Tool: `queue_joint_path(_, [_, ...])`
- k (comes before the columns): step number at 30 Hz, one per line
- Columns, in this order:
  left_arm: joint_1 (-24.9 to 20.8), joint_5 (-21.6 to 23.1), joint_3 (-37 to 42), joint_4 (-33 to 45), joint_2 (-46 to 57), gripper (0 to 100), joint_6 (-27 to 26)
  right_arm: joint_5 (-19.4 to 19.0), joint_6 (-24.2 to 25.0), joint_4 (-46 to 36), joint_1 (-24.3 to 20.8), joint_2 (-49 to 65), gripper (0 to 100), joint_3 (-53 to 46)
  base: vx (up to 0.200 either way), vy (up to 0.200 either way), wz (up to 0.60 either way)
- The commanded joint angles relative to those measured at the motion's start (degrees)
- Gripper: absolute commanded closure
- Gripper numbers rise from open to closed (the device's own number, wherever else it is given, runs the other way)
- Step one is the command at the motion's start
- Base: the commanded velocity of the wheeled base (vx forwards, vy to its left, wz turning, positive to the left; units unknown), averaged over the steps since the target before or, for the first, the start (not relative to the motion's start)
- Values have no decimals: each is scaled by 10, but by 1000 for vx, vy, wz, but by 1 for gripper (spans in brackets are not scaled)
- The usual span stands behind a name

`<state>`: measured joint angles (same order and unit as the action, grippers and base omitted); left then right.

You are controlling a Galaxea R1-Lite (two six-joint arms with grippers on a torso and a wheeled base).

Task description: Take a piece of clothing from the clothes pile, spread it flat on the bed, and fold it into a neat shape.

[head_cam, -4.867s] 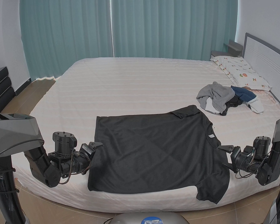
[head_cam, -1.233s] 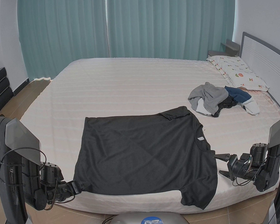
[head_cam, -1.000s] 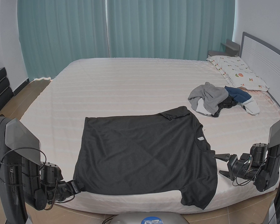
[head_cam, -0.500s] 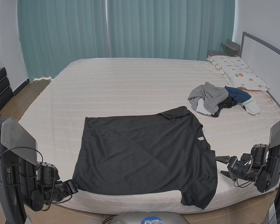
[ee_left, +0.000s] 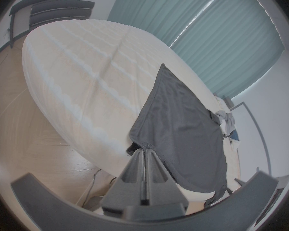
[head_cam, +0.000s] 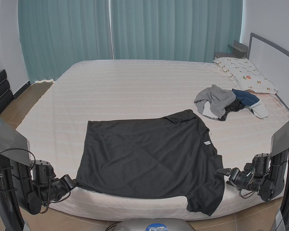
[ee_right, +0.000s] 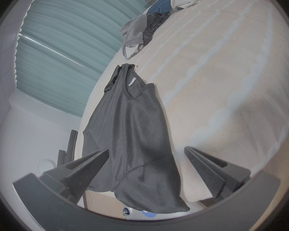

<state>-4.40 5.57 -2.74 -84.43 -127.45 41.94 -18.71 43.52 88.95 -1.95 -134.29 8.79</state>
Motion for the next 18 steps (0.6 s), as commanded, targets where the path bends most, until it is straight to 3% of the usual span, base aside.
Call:
queue_joint_path(1, [7,6,-9,1,23,100,17,5,-1,7,-9,-34,0,25,0,0,0])
queue_joint_path(5, [10,7,-9,1,17,100,17,7,-1,4,-9,-37,0,45,0,0,0])
queue_joint_path(6, [10,7,-9,1,17,100,17,8,-1,4,-9,-38,100,48,0,0,0])
queue_joint_path(18, [15,9,-17,1,12,100,20,19,-1,-38,-9,-35,100,161,0,0,0])
